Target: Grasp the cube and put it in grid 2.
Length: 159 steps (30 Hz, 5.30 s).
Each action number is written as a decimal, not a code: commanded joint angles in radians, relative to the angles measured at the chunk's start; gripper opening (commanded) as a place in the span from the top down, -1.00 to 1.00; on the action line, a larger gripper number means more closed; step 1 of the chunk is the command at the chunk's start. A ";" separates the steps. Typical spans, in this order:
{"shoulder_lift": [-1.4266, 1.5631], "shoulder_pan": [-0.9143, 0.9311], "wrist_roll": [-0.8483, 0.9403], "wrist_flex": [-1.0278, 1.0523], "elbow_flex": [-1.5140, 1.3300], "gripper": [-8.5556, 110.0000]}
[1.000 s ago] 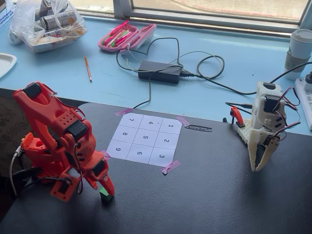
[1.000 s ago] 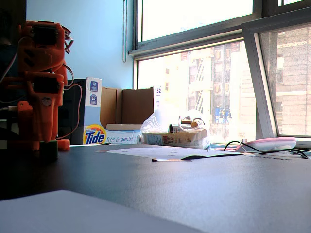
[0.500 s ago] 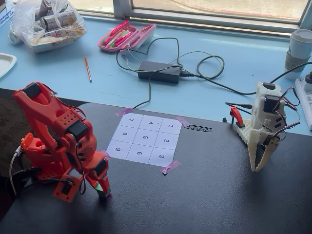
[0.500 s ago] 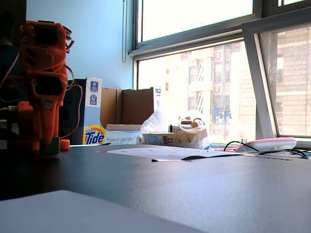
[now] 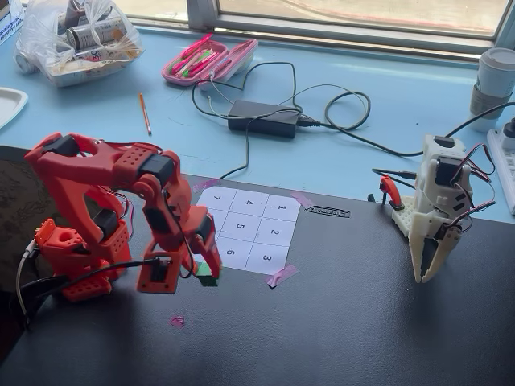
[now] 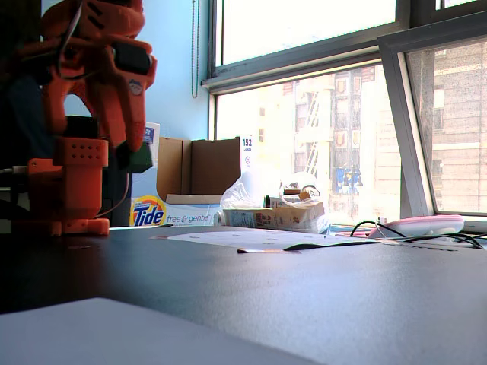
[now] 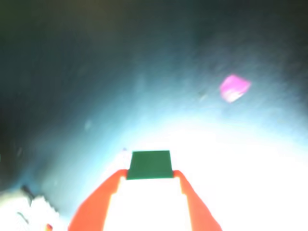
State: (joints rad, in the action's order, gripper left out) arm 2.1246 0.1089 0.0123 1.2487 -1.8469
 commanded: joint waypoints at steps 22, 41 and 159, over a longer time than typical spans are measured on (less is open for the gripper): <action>-0.621 -0.538 -0.114 0.199 0.830 0.85; -0.940 -0.638 -0.160 0.144 0.923 0.85; 1.178 -0.041 0.017 -0.124 -1.164 0.85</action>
State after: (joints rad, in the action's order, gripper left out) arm 3.3011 0.0767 0.0337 1.1305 -3.0112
